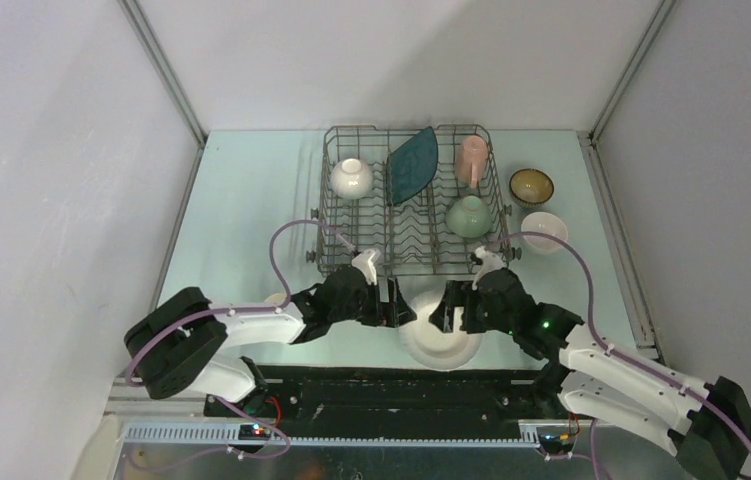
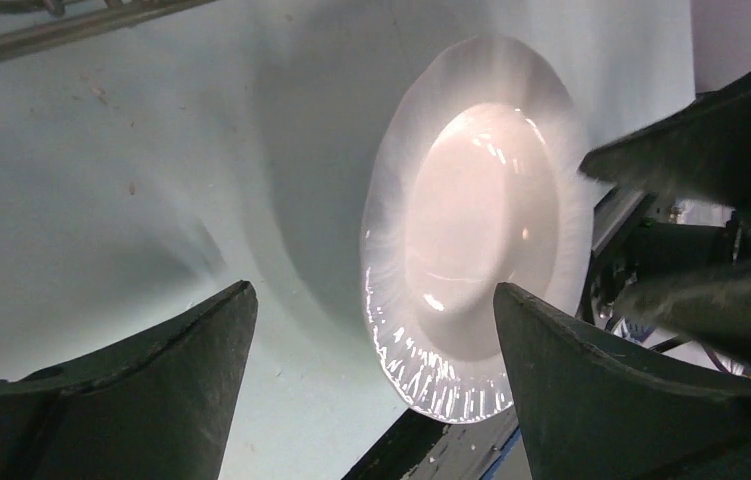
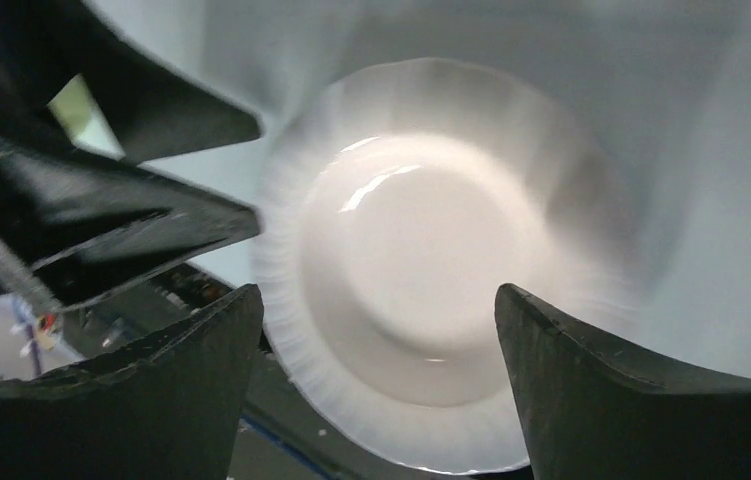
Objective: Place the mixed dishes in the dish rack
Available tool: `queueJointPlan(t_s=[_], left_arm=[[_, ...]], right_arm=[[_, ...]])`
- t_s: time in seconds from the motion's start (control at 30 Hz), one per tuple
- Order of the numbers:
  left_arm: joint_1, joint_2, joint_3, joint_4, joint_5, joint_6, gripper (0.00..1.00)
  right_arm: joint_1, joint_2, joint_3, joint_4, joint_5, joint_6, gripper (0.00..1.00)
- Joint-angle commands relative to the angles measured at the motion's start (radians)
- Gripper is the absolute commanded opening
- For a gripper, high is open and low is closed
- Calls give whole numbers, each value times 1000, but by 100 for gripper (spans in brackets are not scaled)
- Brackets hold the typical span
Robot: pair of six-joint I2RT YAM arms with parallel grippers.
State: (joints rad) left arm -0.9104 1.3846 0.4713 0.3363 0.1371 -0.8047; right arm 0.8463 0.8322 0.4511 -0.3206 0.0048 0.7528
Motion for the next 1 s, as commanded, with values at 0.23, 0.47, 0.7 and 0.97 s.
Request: queueJointPlan(t_s=[0.23, 0.47, 0.7, 0.97], left_arm=[[-12, 111, -1, 126, 89, -40, 85], [-13, 141, -2, 165, 106, -50, 72], [-13, 163, -4, 196, 122, -54, 47], [-13, 184, -1, 223, 153, -54, 21]], right_arm=[[-219, -71, -65, -257, 55, 56, 89], [-224, -7, -83, -247, 48, 90, 84], [-228, -86, -165, -104, -116, 137, 65], [-246, -105, -235, 19, -209, 203, 50]])
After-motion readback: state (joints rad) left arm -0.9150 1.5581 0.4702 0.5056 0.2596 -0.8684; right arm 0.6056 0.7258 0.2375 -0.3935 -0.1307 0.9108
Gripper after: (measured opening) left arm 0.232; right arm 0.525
